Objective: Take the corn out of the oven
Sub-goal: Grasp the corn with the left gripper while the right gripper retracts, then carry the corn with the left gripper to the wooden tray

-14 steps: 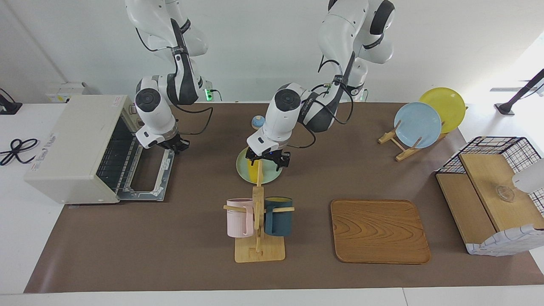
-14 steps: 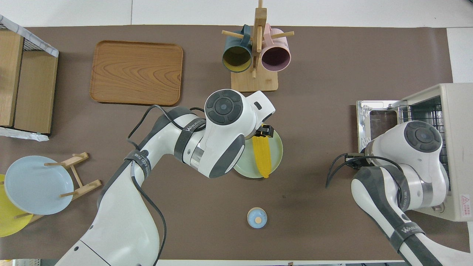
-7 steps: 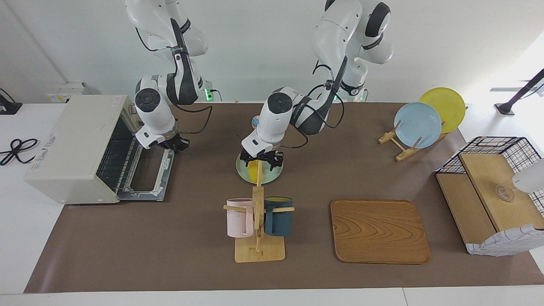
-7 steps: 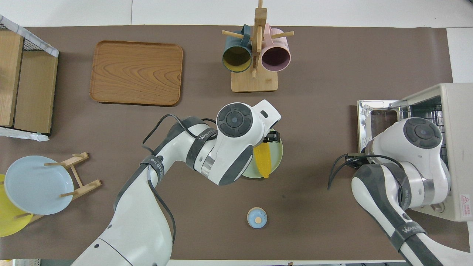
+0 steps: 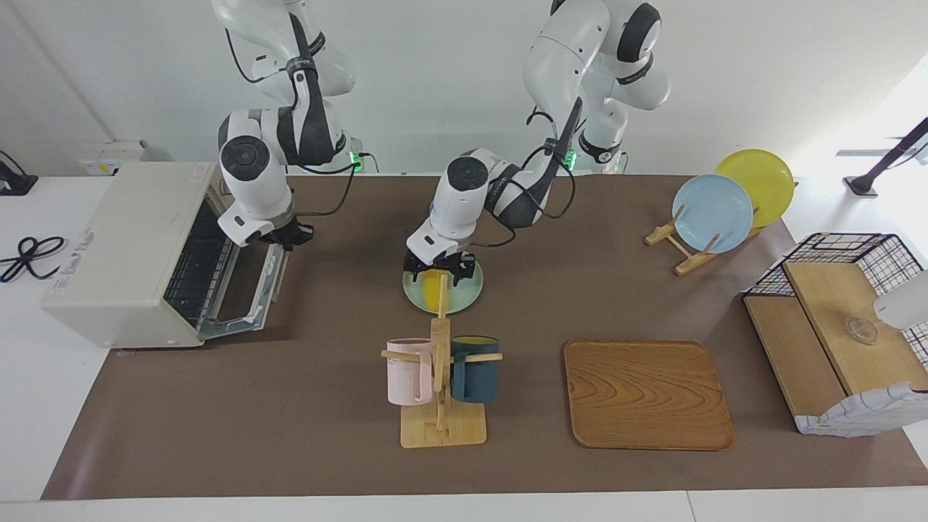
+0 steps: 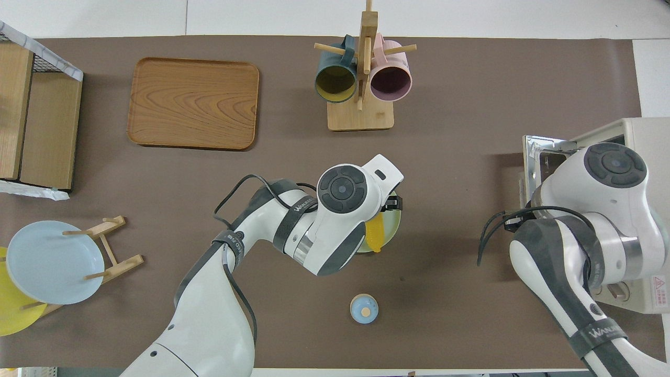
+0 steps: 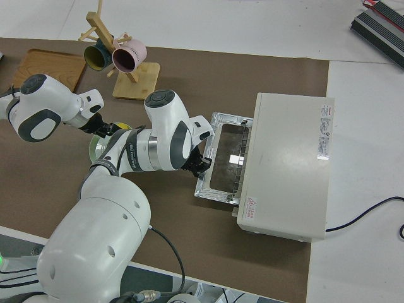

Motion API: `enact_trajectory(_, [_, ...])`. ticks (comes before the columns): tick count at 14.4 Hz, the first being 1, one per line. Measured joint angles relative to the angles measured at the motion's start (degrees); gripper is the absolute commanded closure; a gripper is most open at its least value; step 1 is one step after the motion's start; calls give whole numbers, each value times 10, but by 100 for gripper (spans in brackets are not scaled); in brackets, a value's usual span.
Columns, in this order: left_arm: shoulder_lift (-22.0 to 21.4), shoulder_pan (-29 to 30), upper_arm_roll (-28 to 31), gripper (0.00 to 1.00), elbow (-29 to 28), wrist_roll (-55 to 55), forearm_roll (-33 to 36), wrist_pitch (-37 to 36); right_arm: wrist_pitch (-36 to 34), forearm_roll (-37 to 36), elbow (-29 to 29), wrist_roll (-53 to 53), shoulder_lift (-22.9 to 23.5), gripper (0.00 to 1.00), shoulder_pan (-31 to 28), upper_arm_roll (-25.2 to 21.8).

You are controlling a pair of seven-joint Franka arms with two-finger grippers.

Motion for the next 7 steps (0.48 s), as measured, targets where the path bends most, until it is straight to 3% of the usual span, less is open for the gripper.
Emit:
enact_trajectory(2, [0, -1, 0, 39, 0, -1, 0, 0, -47, -10, 30, -44, -12, 100, -18, 0])
enact_trajectory(4, [0, -1, 0, 55, -2, -2, 0, 0, -77, -30, 60, -95, -29, 100, -48, -1])
enact_trajectory(5, [0, -1, 1, 70, -3, -3, 0, 0, -78, -49, 75, -122, -33, 100, -69, -3])
enact_trajectory(6, [-1, -1, 1, 92, -3, -3, 0, 1, -78, -63, 88, -150, -33, 100, -92, -7])
enact_trajectory(7, [-1, -1, 1, 100, -4, -3, 0, 0, -76, -64, 96, -177, -32, 100, -113, -12])
